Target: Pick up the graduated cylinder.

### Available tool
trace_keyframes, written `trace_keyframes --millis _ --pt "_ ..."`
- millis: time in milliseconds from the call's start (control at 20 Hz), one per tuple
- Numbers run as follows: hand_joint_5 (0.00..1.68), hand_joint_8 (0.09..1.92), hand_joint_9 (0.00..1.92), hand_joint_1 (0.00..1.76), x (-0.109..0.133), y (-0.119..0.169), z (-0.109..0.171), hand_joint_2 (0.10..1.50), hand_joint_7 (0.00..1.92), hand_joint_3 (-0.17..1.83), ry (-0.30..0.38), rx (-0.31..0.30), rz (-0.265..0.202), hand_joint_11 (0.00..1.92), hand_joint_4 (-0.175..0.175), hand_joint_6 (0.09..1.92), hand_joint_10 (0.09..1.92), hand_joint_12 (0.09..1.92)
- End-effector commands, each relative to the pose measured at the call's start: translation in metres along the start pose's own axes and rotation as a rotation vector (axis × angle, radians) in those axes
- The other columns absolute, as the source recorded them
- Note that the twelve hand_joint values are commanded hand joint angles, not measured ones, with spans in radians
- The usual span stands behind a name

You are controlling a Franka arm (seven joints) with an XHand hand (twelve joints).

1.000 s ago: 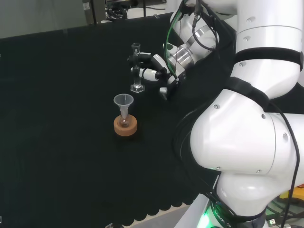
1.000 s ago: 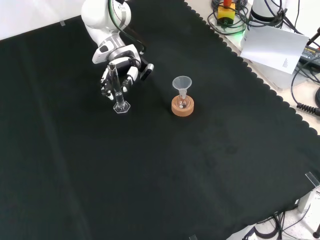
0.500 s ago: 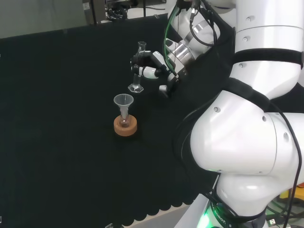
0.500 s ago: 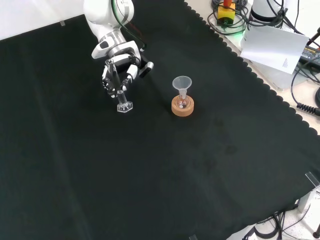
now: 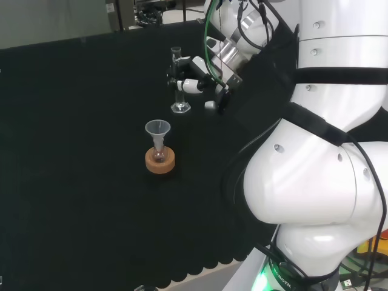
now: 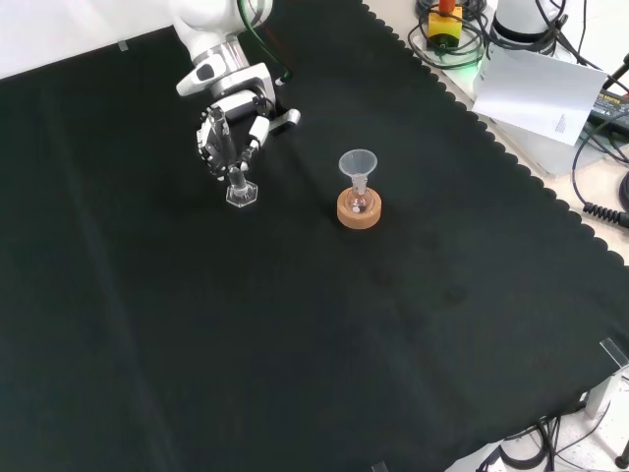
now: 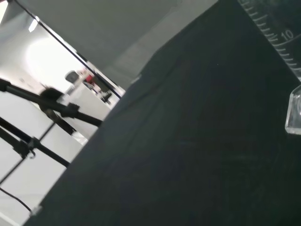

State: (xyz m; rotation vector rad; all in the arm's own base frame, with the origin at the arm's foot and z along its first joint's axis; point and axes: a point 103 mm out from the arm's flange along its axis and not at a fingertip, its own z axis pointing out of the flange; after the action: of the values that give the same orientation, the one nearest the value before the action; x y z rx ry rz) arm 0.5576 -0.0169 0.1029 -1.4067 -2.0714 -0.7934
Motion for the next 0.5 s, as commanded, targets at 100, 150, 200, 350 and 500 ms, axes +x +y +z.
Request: trace_keyframes --millis 100,150,200,350,500 --pt "0.95 1.02 1.35 1.26 0.017 -0.022 -0.027 1.12 0.99 0.00 -0.099 0.064 0.034 1.17 -0.175 1.04 0.20 0.81" --pt "0.96 1.02 1.35 1.26 0.023 -0.026 -0.030 1.12 0.99 0.00 -0.109 0.069 0.033 1.18 -0.175 1.04 0.20 0.80" --pt "0.96 1.02 1.35 1.26 0.029 -0.030 -0.033 1.12 0.99 0.00 -0.120 0.077 0.032 1.18 -0.175 1.04 0.20 0.80" --pt "0.96 1.02 1.36 1.26 0.047 -0.043 -0.041 1.12 0.99 0.00 -0.157 0.110 0.028 1.18 -0.175 1.04 0.20 0.80" --pt "0.96 1.02 1.36 1.26 0.063 -0.057 -0.046 1.12 0.99 0.00 -0.186 0.132 0.029 1.18 -0.175 1.04 0.20 0.80"
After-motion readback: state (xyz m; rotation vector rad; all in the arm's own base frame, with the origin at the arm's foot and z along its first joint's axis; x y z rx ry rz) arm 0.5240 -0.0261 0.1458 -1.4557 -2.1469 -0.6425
